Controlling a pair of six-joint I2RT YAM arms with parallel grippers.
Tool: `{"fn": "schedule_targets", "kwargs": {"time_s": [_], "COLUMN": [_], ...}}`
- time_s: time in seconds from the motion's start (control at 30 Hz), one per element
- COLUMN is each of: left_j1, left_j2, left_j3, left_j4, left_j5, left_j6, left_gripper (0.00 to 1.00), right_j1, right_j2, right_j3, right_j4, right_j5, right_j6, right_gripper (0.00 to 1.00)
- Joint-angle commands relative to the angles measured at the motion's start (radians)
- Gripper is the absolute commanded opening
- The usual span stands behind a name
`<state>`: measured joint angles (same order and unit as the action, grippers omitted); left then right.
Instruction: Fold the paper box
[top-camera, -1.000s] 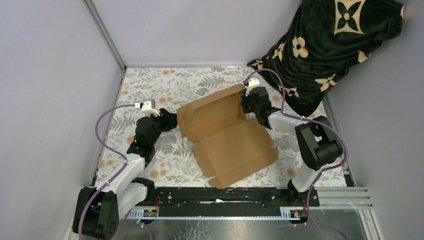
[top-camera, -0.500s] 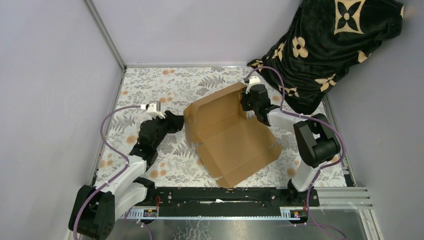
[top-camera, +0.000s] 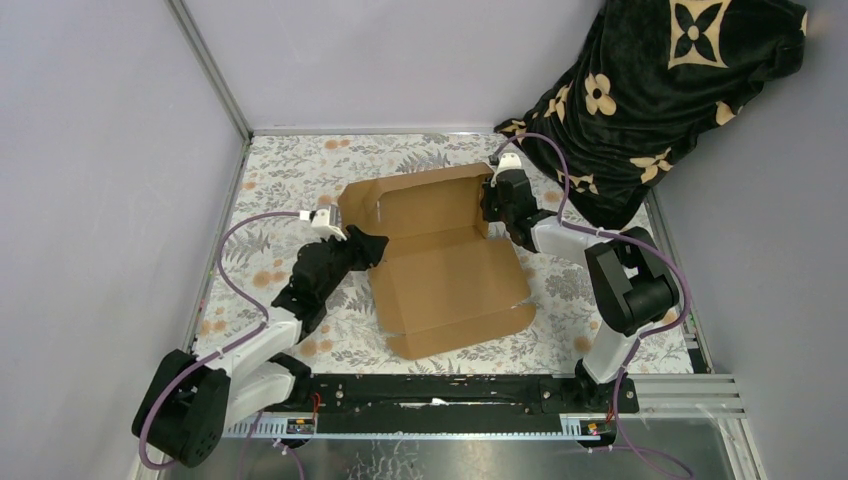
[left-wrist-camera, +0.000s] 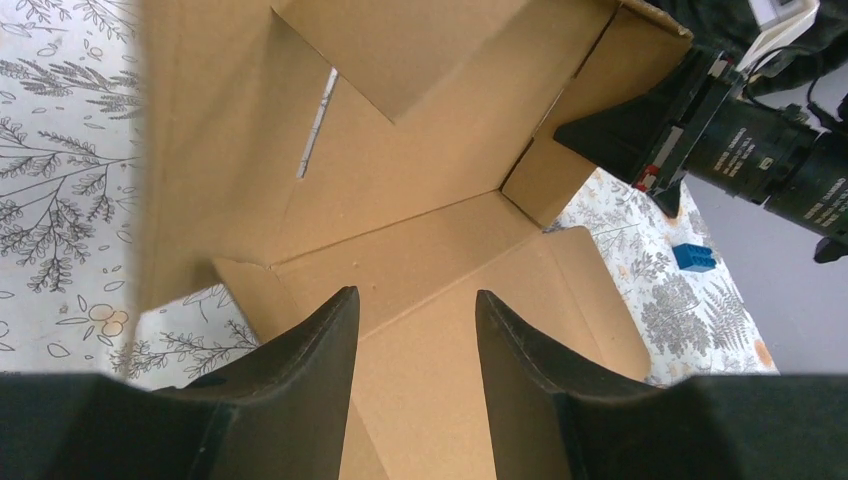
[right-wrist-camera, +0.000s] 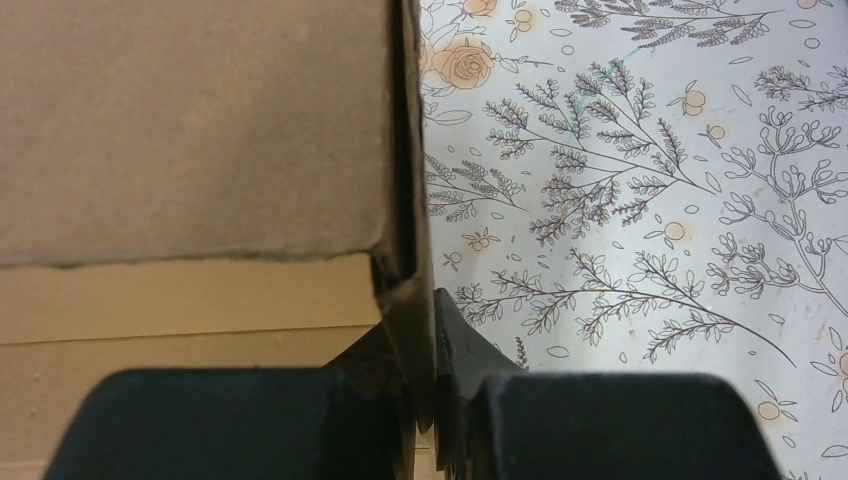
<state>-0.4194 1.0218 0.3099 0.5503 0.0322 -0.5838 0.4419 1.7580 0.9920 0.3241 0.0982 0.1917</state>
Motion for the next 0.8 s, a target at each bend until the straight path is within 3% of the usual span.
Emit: {"fn": "schedule_targets", "kwargs": {"time_s": [0.0,0.13,0.3,0.47,0.77], "left_j1": [-0.021,-0.021,-0.019,-0.009,0.137], "left_j2": [0.017,-0.111,-0.281,-0.315,-0.403], "left_j3": [0.005,0.004,0.117,0.226,0.114], "left_j4": [0.06,-0.01,-0.167,-0.284,-0.251], "left_j5": [-0.073,-0.128,-0.235,-0.332,-0.358], "left_j6": [0.027,0.052,0.115,0.193,0.165], "left_gripper": [0.53,0.53,0.63,0.69,0.75], "right_j1": [0.026,0.025,0.024,0.024,-0.01], "right_j2": [0.04,0.036,0.018,-0.009,-0.045], "right_j3": [-0.021,-0.031,-0.049,-0.081,-0.161], "right_j4": [-0.109,-0.105,-0.105,-0.085,-0.014], "right_j5": [-0.003,0.002,0.02,0.002,-0.122], "right_j6": [0.03,0.007,-0.034,-0.057,-0.076], "right_gripper": [0.0,0.0,0.0,0.0,0.0]}}
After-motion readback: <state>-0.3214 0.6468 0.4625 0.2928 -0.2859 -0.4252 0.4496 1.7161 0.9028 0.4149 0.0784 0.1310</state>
